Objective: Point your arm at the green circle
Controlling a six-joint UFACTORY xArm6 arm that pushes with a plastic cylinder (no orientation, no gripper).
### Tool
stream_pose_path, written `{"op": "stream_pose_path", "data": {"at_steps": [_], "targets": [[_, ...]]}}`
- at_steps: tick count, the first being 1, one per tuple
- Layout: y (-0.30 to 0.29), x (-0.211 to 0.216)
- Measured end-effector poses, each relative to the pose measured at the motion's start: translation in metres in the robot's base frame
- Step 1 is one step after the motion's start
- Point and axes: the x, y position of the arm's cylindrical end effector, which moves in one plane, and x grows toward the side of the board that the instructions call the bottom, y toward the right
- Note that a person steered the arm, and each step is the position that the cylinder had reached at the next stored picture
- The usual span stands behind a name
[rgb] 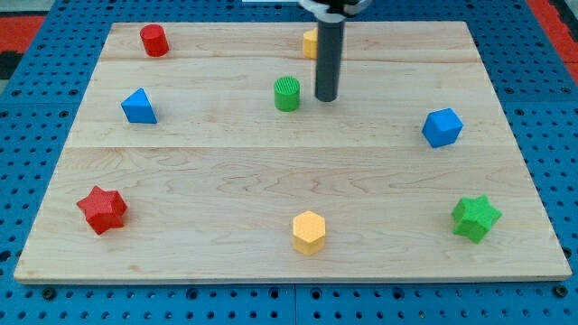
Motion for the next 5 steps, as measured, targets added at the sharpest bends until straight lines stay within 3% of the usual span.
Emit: {"op": "stream_pose_path", "data": {"at_steps": [5], "targets": [[-0.024,0.001]]}}
